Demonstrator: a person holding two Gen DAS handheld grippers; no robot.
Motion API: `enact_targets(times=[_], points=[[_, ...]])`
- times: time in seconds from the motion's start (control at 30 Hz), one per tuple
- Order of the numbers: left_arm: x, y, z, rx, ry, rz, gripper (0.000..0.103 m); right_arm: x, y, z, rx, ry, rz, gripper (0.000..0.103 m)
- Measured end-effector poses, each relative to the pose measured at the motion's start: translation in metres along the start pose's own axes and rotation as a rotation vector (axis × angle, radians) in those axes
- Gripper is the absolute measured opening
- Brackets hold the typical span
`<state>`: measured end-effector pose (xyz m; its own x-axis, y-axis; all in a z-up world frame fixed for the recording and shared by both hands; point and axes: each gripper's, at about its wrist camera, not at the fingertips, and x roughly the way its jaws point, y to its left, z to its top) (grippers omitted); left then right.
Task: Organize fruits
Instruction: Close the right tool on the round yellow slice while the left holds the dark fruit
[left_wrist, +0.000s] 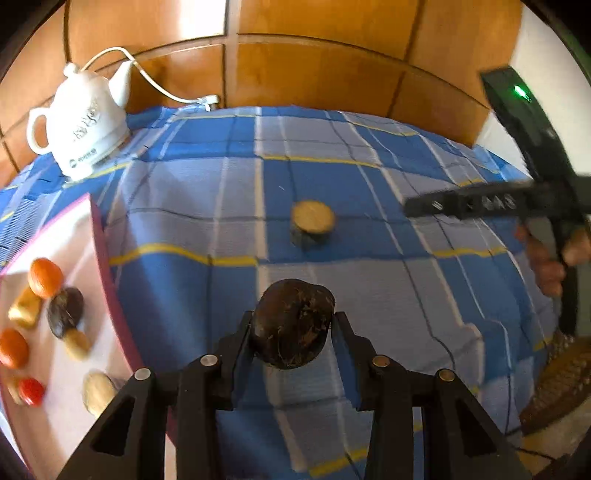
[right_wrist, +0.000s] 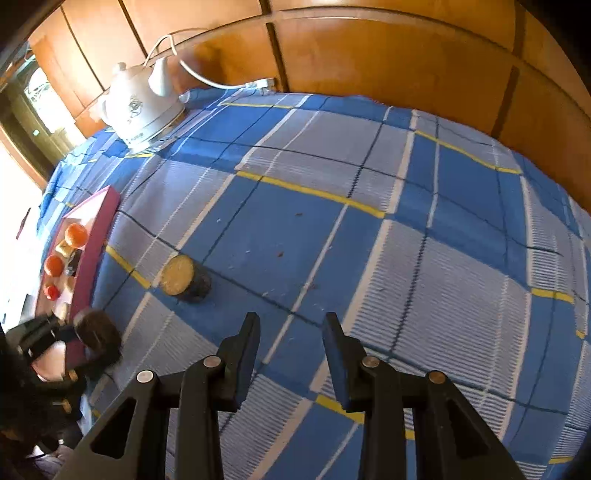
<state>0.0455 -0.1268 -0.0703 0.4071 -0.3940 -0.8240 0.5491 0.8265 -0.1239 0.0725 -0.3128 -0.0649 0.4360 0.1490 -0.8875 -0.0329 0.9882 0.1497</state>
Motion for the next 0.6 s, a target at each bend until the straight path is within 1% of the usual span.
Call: enact_targets(times=[0.1,0.2,0.23,0.3,0.33,0.37,0.47,0.57,0.6], points=[[0.001,-0.008,-0.011,0.018,0.015,-0.023,0.041,0.003,0.011,-0.001,-0.024,0.008,0.026,0.035],[0.003,-0.013,-0.018,0.035,0.017,-0.029,0.041,0.002,0.026,0.001,-0.063,-0.004,0.036,0.036],[0.004,-0.014,-0.019,0.032,0.019,-0.031,0.041,0.002,0.033,0.004,-0.082,-0.008,0.048,0.037],[0.004,-0.013,-0.021,0.022,0.016,-0.035,0.041,0.006,0.049,0.012,-0.114,-0.009,0.067,0.048],[0.004,-0.012,-0.021,0.018,0.014,-0.038,0.041,0.008,0.055,0.015,-0.125,-0.011,0.068,0.050],[0.004,-0.012,-0.021,0.015,0.013,-0.041,0.041,0.012,0.061,0.019,-0.134,-0.010,0.066,0.052],[0.004,-0.011,-0.022,0.009,0.010,-0.044,0.041,0.030,0.082,0.031,-0.189,0.012,0.031,0.053],[0.004,-0.011,-0.024,0.011,0.006,-0.048,0.041,0.051,0.095,0.037,-0.229,0.061,-0.014,0.053],[0.004,-0.010,-0.024,0.009,0.006,-0.048,0.041,0.060,0.098,0.037,-0.238,0.093,-0.031,0.051]])
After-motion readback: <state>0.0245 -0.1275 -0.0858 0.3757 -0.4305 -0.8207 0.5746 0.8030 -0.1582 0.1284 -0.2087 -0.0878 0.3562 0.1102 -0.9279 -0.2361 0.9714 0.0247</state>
